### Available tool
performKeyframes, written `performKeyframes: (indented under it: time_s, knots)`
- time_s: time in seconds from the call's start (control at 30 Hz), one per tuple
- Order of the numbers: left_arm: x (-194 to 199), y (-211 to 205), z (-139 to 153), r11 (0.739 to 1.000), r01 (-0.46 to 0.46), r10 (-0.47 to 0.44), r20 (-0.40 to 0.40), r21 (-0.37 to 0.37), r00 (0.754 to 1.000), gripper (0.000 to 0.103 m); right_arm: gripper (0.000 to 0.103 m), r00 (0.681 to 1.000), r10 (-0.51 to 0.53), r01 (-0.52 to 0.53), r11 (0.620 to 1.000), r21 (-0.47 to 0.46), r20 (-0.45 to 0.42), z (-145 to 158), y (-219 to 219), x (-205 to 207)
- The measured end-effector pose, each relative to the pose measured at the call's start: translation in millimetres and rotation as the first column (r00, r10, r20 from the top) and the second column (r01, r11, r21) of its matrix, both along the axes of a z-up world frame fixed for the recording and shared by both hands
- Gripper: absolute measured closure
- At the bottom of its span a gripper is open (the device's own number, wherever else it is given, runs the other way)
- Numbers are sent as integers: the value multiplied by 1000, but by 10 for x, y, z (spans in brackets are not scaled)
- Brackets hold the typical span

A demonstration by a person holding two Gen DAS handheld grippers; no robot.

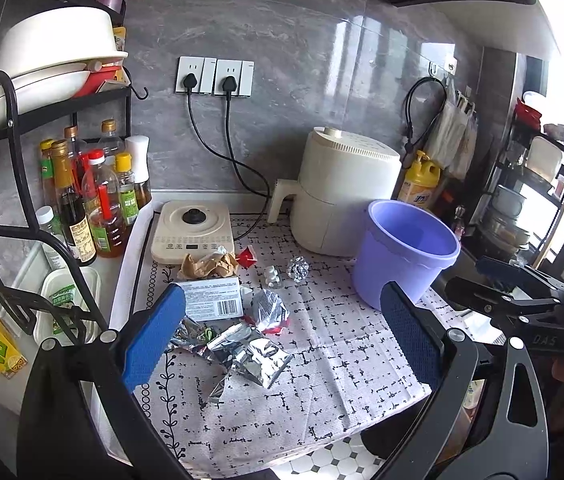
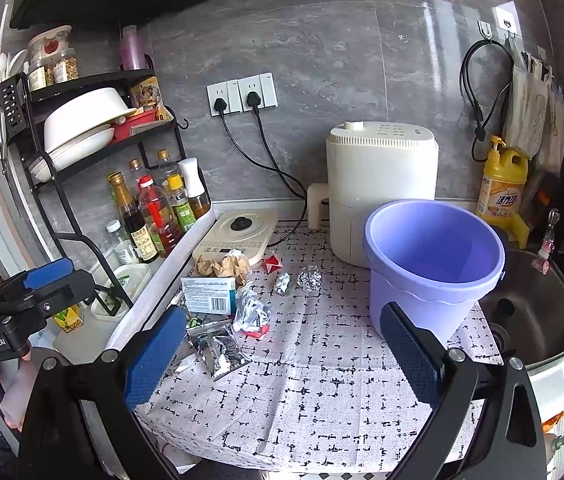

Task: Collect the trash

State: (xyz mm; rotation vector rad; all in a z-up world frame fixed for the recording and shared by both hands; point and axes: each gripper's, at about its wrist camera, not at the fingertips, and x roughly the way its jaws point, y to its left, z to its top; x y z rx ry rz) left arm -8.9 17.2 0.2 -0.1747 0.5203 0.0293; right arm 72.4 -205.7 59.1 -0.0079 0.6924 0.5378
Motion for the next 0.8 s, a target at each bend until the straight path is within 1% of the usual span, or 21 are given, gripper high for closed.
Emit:
performKeyframes:
  time_s: [0.1,0.2,0.4,0.5,0.63,0.73,0.8]
  knots:
    - [13,25,-27,1000,-5,5,-8,-4,1000,6,8,1000,-14,14,1000,-1,12,-7,-3,11]
    - [47,50,-63,1000,-7,7,-18,-8,1000,6,8,1000,0,0,1000,-2,22,-11,14,6]
    - [142,97,-130,1000,-7,7,-31,-17,999,6,8,1000,9,-9,1000,-1,6,-84,38,99]
    - [187,149,-210,999,-22,21,-54,-31,998,6,8,1000,23,-23,1000,-6,-1,-144,58,137]
    - [254,224,-331,998,-38,33,-94,-49,995,6,8,998,44,-44,999,3,-48,-259,102,201]
    - [271,280,-418,998,-50,45,-113,-47,993,6,11,991,96,-94,995,19,-88,-359,163,240]
    - [287,345,-490,996,-65,56,-131,-60,990,6,14,987,114,-114,993,5,-112,-441,230,267]
